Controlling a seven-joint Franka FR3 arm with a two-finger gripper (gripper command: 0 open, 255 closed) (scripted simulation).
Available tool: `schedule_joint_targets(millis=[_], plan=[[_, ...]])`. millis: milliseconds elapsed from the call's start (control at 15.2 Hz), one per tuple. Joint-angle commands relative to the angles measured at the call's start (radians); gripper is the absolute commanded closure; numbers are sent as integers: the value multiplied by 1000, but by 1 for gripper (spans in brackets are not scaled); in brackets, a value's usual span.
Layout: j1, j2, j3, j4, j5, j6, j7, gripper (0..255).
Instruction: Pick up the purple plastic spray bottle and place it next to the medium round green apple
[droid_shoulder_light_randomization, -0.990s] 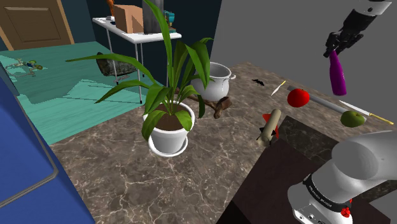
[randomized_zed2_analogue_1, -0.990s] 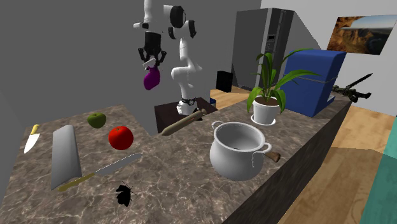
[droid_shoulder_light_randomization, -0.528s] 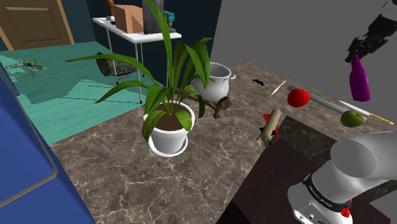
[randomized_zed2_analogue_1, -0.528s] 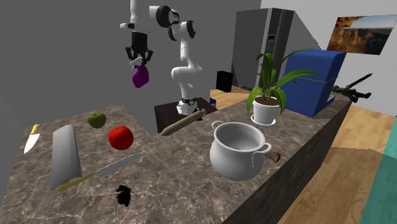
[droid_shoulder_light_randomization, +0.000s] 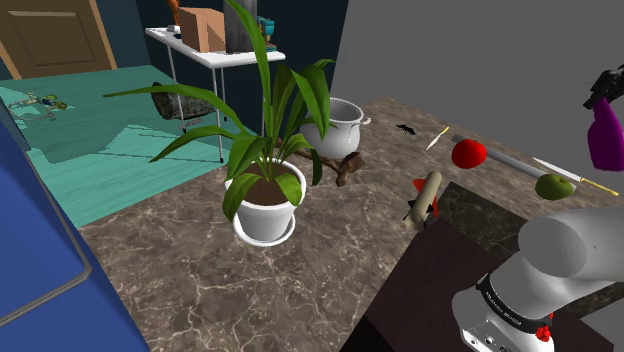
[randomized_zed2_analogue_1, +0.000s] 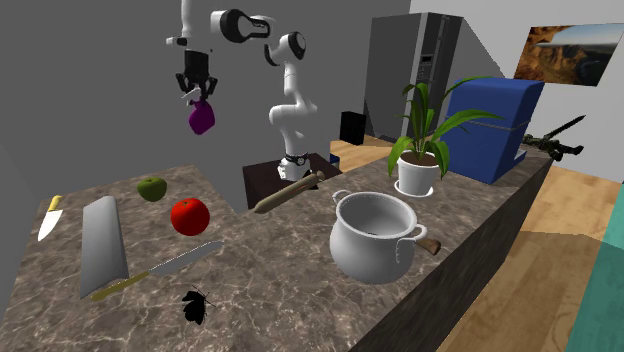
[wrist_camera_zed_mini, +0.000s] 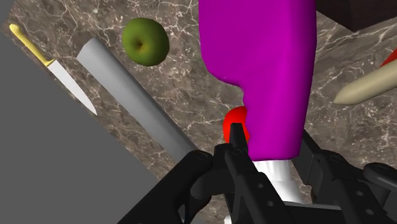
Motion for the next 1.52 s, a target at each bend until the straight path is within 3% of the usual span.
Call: schedule_joint_targets(millis=[0, 528, 924, 1122, 1254, 1452], plan=[[-3, 8, -43, 28, -7, -5, -51, 255], [32, 95, -265, 178, 2, -5, -264, 255], [140, 207, -515, 340, 64, -8, -445, 255], [267, 271, -715, 440, 117, -16, -541, 255], [410, 289, -893, 517, 135, -30, -591, 255], [636, 222, -1109, 654, 76, -77, -612, 255]])
